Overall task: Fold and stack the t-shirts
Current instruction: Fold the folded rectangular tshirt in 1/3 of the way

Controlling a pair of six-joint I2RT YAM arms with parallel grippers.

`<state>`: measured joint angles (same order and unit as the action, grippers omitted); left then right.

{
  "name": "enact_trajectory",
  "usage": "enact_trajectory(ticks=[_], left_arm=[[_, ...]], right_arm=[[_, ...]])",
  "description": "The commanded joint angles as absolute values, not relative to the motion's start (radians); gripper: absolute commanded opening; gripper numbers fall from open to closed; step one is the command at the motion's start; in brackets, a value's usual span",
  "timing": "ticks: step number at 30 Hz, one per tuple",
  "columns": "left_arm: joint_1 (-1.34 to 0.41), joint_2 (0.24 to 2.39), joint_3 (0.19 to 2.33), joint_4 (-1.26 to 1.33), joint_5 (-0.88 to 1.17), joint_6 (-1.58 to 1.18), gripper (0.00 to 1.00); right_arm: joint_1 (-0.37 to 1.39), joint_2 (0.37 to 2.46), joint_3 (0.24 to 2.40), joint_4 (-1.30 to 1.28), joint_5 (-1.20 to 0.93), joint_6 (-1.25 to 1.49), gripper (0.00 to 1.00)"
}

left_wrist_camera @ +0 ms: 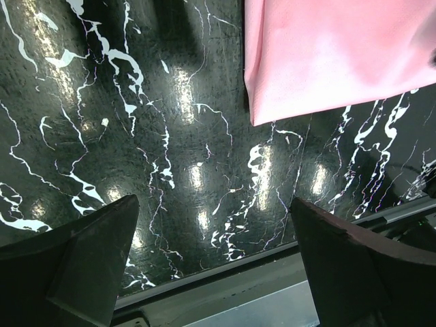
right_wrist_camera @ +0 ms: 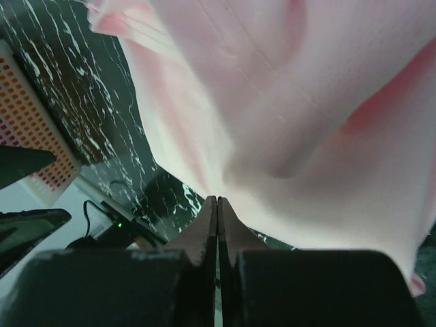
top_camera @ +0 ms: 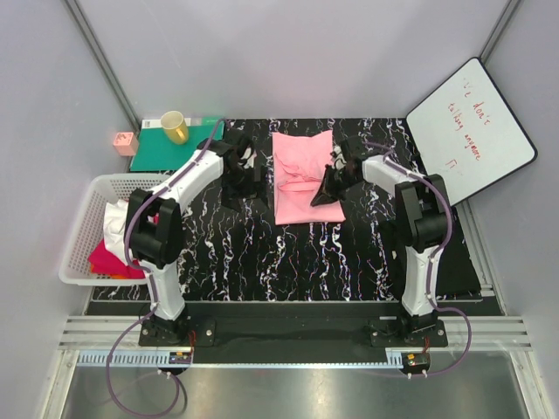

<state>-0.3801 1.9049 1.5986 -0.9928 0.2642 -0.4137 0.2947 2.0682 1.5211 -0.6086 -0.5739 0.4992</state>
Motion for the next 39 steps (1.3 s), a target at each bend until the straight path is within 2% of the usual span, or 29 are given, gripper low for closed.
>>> enact_trajectory(ticks=[1, 8, 17, 24, 28, 31, 33, 34, 36, 39], left_arm=[[-0.370, 1.862, 1.605, -0.969, 0.252, -0.390, 0.99], [-0.368, 1.855, 1.585, -0.977, 0.232, -0.377, 0.99], [-0.365, 1.825, 1.537, -0.986, 0.199, -0.371, 0.99], [-0.365, 1.821, 1.525, -0.986, 0.210, -0.376, 0.99], [-0.365, 1.828, 1.520, -0.985, 0.216, -0.376, 0.99], [-0.365, 1.839, 1.520, -0.968, 0.235, -0.376, 0.99], [-0.365, 1.844, 1.519, -0.948, 0.267, -0.380, 0.99], [-0.365, 1.853, 1.514, -0.916, 0.282, -0.383, 0.99], [-0.364, 1.871, 1.503, -0.876, 0.331, -0.405, 0.99], [-0.362, 1.937, 1.491, -0.793, 0.408, -0.449, 0.99]], right_arm=[[0.302, 2.100, 1.494, -0.408, -0.730, 0.598, 0.00], [0.301, 2.278, 1.624, -0.370, -0.750, 0.637, 0.00], [0.290, 2.440, 1.955, -0.379, -0.692, 0.689, 0.00], [0.264, 2.559, 2.206, -0.434, -0.621, 0.706, 0.00], [0.247, 2.618, 2.365, -0.512, -0.496, 0.667, 0.00], [0.226, 2.626, 2.433, -0.564, -0.500, 0.634, 0.00], [0.215, 2.576, 2.404, -0.583, -0.485, 0.591, 0.00], [0.209, 2.500, 2.329, -0.586, -0.471, 0.577, 0.01], [0.183, 2.416, 2.237, -0.584, -0.466, 0.557, 0.10], [0.126, 2.249, 2.004, -0.577, -0.485, 0.575, 0.11]])
